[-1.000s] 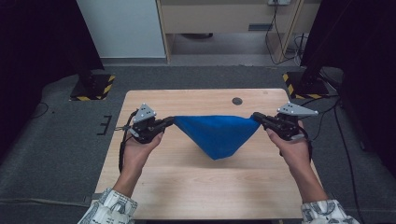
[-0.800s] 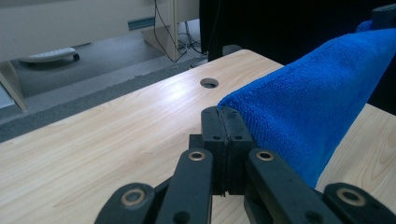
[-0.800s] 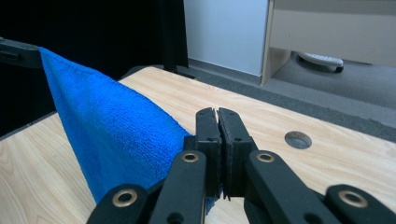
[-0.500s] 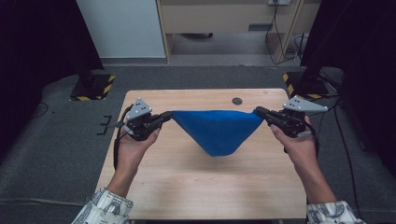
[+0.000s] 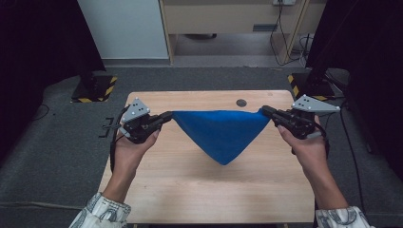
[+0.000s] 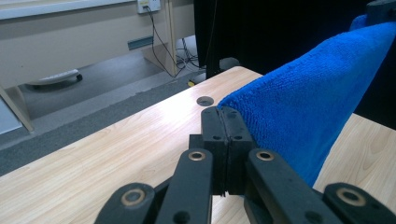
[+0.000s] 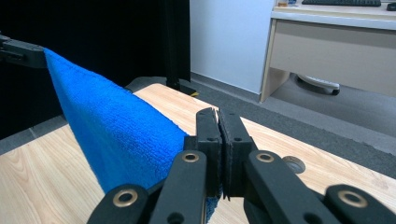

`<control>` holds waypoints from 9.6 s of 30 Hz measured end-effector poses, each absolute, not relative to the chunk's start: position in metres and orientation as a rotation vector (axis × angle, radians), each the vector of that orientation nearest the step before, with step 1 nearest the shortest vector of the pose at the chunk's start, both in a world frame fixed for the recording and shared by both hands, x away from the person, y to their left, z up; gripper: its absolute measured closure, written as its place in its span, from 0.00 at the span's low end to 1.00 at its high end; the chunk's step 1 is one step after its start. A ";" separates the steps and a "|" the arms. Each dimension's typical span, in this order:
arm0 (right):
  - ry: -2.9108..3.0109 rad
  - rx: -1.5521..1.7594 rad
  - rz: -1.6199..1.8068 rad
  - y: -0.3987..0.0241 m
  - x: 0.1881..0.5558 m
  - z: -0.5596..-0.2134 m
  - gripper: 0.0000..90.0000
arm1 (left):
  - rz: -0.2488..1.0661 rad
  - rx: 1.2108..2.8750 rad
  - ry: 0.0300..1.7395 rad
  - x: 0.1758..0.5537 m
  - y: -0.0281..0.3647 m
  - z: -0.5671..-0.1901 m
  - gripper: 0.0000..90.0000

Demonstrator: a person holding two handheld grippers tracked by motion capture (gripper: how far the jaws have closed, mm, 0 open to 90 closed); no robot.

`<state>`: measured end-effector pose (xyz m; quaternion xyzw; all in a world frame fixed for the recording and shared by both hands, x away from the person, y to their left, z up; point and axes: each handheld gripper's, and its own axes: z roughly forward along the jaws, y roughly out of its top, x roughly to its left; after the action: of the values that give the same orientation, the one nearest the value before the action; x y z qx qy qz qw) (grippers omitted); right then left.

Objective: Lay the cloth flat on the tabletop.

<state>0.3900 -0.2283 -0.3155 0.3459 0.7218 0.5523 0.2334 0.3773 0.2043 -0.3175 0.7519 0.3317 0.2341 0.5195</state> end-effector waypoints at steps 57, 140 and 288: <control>1.965 1.192 1.440 -0.226 0.446 -0.426 0.98 | 0.423 1.933 0.948 0.453 0.187 -0.406 1.00; 2.094 1.355 1.252 -0.221 0.495 -0.493 0.43 | 0.585 2.065 1.123 0.513 0.174 -0.472 0.68; 2.538 1.185 1.104 -0.071 0.459 -0.500 0.98 | 0.451 2.220 0.971 0.384 0.173 -0.525 0.62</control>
<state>0.4590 -0.0706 -0.5002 0.3928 0.8411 0.3660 0.0655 0.3839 0.1728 -0.5249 0.8495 0.3717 0.1728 0.3321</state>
